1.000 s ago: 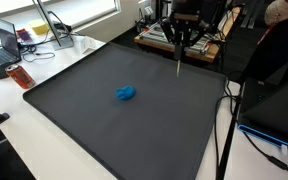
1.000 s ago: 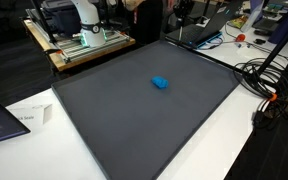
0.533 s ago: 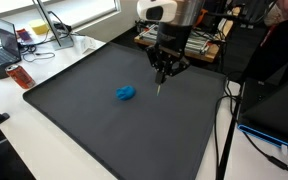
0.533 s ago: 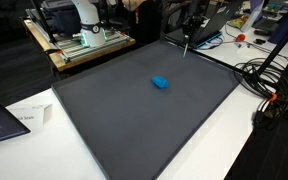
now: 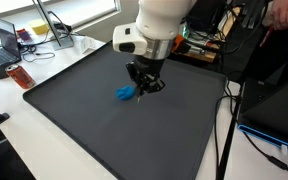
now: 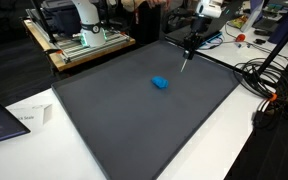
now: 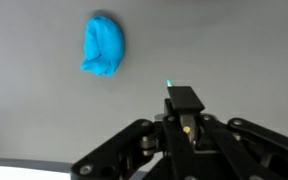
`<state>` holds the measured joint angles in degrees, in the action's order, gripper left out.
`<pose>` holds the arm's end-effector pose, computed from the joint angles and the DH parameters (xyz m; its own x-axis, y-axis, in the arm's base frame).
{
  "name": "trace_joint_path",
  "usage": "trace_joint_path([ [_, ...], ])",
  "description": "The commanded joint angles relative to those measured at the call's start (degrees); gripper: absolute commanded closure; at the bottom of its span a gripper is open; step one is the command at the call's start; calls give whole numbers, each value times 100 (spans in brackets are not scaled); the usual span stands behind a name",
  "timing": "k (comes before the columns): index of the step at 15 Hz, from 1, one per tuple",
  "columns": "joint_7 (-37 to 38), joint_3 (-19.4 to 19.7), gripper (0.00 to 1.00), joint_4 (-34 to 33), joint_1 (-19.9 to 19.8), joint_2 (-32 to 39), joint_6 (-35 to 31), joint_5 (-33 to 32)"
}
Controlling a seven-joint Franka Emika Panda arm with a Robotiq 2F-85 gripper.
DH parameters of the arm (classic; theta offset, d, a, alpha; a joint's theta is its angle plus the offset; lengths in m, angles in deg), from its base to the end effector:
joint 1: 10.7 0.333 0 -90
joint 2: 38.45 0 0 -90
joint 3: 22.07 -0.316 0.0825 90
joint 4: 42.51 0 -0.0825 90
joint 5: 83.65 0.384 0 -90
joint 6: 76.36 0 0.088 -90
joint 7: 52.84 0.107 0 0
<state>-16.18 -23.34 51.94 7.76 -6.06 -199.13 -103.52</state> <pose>0.6430 0.2135 0.2804 0.9929 -0.0880 0.0800 -0.1063 -0.9582 0.2657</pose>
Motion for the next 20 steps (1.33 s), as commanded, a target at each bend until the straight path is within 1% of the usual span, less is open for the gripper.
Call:
trace_joint_path([
  [1, 171, 352, 95, -448, 345, 484, 184, -550],
  [7, 319, 710, 95, -624, 668, 898, 266, -1202],
  [11, 483, 860, 95, -622, 816, 1065, 330, -1714],
  [15, 703, 872, 95, -583, 874, 1184, 507, -2235],
  [20, 923, 750, 95, -571, 817, 1301, 669, -2705],
])
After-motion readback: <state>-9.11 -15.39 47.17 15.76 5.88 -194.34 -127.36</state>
